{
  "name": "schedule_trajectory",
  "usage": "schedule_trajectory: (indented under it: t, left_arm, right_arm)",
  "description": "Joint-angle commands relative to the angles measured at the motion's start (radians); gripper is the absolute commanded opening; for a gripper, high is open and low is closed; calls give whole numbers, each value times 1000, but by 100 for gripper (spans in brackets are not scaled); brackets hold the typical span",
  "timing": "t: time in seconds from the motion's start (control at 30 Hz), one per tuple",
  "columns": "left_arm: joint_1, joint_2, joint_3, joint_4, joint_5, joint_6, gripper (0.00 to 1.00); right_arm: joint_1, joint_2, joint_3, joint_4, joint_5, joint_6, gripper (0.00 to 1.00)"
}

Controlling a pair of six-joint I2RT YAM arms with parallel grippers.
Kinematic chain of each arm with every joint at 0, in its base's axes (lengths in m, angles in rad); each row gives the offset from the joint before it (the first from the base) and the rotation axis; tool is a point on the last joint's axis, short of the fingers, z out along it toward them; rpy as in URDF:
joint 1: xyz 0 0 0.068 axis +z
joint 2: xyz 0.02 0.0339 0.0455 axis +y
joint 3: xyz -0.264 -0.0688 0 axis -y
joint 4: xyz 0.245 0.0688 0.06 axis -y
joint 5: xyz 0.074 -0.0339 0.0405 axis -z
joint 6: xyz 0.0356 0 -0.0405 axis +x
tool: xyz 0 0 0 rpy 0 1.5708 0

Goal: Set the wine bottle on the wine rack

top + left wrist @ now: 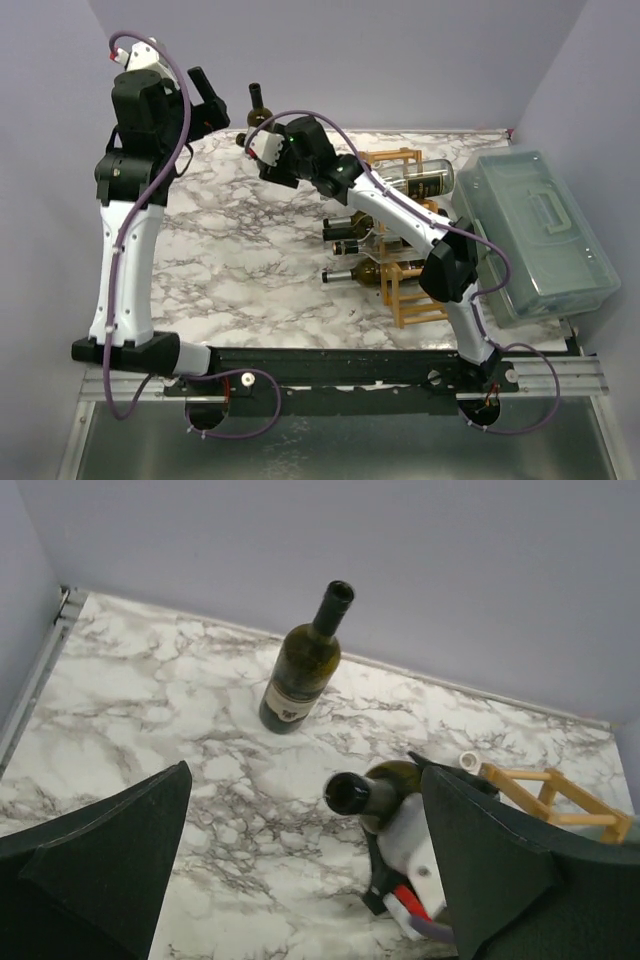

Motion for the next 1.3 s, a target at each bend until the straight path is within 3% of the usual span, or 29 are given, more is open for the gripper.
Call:
schedule_trajectory:
  t: [0.0, 0.2, 0.37, 0.6, 0.9, 1.0, 1.27]
  left_arm:
    - [198, 88, -22, 2, 349, -98, 98]
    - [380, 142, -160, 272, 803, -290, 97]
    - [385, 173, -277, 476, 965, -402, 96]
    - [349, 214, -397, 665, 1026, -505, 86]
    - [281, 279, -424, 688, 1085, -471, 89]
    - [266, 289, -437, 689, 1073, -462, 74]
    - [203, 393, -375, 696, 1101, -481, 71]
  right_arm:
    - [-5, -3, 104, -58, 85, -66, 0]
    - [-5, 4, 125, -141, 162, -74, 0]
    - [-5, 10, 123, -177, 232, -81, 1]
    - [-5, 16, 112, -202, 284, -89, 0]
    - [-18, 18, 73, -181, 305, -74, 0]
    - [-23, 4, 39, -167, 296, -75, 0]
    - [-44, -14, -8, -149, 272, -87, 0]
